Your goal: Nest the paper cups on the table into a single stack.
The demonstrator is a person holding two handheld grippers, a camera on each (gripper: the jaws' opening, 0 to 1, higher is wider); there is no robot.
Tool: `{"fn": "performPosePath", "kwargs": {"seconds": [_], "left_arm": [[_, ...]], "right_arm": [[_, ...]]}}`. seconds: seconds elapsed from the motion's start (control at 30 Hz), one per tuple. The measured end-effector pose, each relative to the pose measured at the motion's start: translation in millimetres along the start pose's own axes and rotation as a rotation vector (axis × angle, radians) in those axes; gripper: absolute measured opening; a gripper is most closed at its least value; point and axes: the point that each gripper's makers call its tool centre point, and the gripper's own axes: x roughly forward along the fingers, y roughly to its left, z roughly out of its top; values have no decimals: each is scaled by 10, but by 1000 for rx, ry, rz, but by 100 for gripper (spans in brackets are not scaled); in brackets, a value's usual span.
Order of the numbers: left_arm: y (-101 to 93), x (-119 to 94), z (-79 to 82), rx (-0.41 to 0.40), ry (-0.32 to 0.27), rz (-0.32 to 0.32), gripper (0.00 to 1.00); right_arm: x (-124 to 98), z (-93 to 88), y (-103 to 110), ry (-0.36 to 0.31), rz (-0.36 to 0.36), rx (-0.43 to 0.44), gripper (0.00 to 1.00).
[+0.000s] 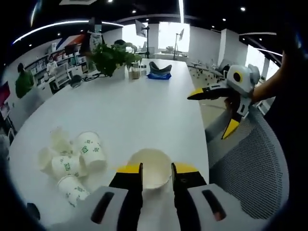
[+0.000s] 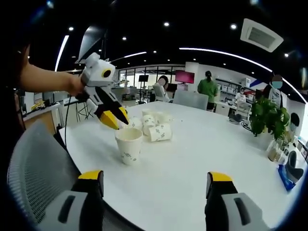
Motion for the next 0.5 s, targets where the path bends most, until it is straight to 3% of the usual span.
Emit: {"fn": "performPosePath", "kwargs": {"seconds": [0.5], "left_arm": [[575,-295,-136,-57,-16,162,35]], "right_arm": [[-2,2,-2,-2,-2,3,89]]}}
